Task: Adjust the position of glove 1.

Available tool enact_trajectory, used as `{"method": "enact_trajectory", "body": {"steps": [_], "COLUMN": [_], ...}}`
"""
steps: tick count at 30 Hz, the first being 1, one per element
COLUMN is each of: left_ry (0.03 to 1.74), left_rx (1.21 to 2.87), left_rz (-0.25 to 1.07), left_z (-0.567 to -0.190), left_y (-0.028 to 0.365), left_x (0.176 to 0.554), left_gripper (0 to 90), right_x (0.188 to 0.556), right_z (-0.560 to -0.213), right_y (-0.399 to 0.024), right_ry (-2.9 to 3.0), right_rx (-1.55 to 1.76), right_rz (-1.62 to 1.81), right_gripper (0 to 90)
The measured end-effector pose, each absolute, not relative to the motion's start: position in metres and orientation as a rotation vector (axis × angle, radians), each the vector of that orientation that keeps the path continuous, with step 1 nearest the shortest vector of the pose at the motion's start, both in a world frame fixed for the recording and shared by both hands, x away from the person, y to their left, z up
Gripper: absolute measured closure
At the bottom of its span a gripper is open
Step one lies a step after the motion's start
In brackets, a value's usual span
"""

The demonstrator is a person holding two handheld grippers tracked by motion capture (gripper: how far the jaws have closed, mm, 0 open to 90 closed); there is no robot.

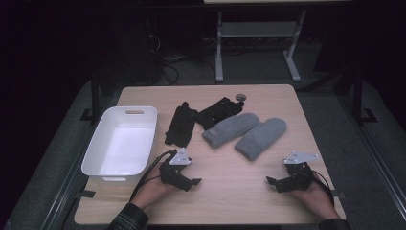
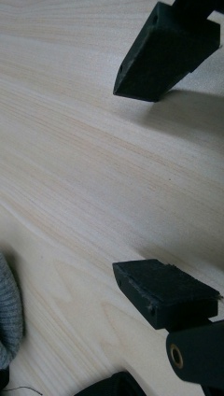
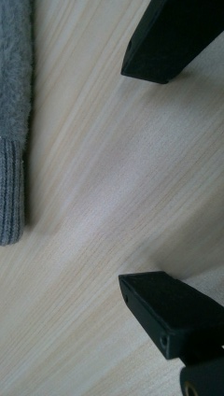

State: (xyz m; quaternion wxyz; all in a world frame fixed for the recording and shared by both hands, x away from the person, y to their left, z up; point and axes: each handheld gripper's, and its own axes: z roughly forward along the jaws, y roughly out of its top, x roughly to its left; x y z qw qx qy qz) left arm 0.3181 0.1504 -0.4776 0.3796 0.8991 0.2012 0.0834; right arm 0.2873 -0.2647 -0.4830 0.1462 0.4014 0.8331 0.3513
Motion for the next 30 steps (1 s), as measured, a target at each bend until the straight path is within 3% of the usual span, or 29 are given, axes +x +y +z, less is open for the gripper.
{"method": "enact_trajectory", "body": {"steps": [7, 8, 10, 12, 16, 20, 21, 23, 30], "left_ry": [0.529, 0.526, 0.525, 0.526, 0.539, 0.523, 0.523, 0.526, 0.534], "left_rx": [2.295, 2.297, 2.296, 2.294, 2.275, 2.288, 2.288, 2.286, 2.28], "left_rz": [0.225, 0.224, 0.225, 0.224, 0.219, 0.227, 0.227, 0.226, 0.223], "left_z": [-0.478, -0.478, -0.478, -0.478, -0.478, -0.478, -0.478, -0.478, -0.478], "left_y": [0.148, 0.148, 0.148, 0.148, 0.148, 0.15, 0.15, 0.151, 0.151], "left_x": [0.318, 0.318, 0.318, 0.318, 0.317, 0.316, 0.316, 0.315, 0.315], "left_gripper": [11.9, 11.9, 11.9, 12.0, 12.0, 12.1, 12.0, 12.1, 12.0], "right_x": [0.289, 0.29, 0.291, 0.293, 0.3, 0.308, 0.308, 0.313, 0.336], "right_z": [-0.481, -0.477, -0.474, -0.47, -0.46, -0.453, -0.453, -0.45, -0.442], "right_y": [-0.265, -0.264, -0.264, -0.263, -0.26, -0.254, -0.254, -0.251, -0.24], "right_ry": [2.411, 2.415, 2.407, 2.402, 2.407, 2.424, 2.424, 2.422, 2.406], "right_rx": [1.163, 1.145, 1.155, 1.149, 1.147, 1.132, 1.132, 1.121, 1.113], "right_rz": [0.992, 1.003, 1.007, 1.018, 1.096, 1.112, 1.112, 1.119, 1.154], "right_gripper": [4.7, 14.2, 16.7, 26.2, 56.3, 80.7, 80.7, 90.0, 90.0]}}
